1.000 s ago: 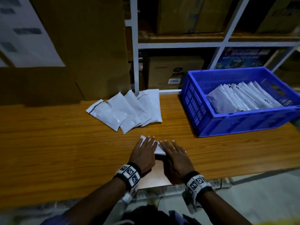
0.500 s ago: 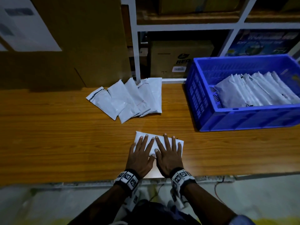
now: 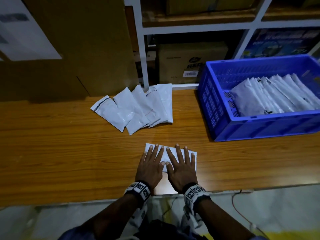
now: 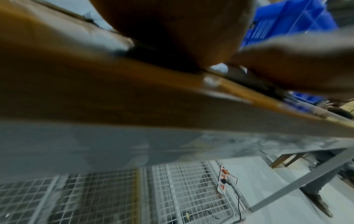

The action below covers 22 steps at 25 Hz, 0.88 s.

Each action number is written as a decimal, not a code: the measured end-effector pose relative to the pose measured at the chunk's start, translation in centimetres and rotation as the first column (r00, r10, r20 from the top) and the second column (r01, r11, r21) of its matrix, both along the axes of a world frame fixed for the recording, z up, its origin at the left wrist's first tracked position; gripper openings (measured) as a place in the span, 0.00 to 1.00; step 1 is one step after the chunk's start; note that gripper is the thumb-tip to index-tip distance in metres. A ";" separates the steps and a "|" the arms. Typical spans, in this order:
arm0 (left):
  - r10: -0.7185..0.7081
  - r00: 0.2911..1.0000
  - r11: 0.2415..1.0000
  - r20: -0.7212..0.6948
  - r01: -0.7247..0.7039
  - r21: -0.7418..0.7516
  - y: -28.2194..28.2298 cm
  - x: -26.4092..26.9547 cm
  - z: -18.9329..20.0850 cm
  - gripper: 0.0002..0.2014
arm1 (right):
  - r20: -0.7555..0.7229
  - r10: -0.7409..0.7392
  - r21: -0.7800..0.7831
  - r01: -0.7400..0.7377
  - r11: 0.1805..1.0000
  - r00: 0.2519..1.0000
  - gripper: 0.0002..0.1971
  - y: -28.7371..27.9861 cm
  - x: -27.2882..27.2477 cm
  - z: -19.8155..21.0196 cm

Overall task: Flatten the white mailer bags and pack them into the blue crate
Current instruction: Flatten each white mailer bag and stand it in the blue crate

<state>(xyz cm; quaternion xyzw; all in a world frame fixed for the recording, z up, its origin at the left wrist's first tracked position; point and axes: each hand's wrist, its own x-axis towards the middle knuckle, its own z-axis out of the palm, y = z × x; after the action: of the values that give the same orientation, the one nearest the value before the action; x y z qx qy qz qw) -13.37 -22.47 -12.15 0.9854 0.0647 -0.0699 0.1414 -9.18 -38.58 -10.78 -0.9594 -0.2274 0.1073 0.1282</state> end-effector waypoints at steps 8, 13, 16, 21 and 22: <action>-0.004 0.999 1.000 0.051 0.004 0.003 -0.1 -0.9 -0.6 0.30 | 0.054 -0.108 -0.008 0.109 0.994 0.993 0.29 0.8 -1.8 -0.4; -0.041 0.997 0.999 0.067 0.039 0.033 0.3 -0.4 -0.4 0.30 | 0.011 -0.114 -0.022 0.114 0.993 0.993 0.28 0.9 -1.1 -1.0; -0.054 0.996 0.998 0.071 0.051 0.041 0.3 0.2 0.2 0.31 | -0.007 -0.106 -0.015 0.106 0.994 0.994 0.28 0.9 -0.7 -1.0; -0.154 0.985 0.986 0.075 0.148 0.081 0.2 0.3 0.2 0.29 | -0.060 -0.084 0.002 0.084 0.996 0.995 0.27 0.8 -0.6 -0.9; -0.132 0.988 0.989 0.077 0.127 0.069 0.0 0.0 0.0 0.29 | -0.066 -0.075 0.006 0.075 0.997 0.995 0.27 0.6 -0.6 -0.8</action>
<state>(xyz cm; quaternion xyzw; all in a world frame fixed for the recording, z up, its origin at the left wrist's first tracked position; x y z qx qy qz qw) -13.33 -22.49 -12.20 0.9935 -0.0032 -0.0368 0.1077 -9.80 -38.00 -11.60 -0.9626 -0.1873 0.1330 0.1438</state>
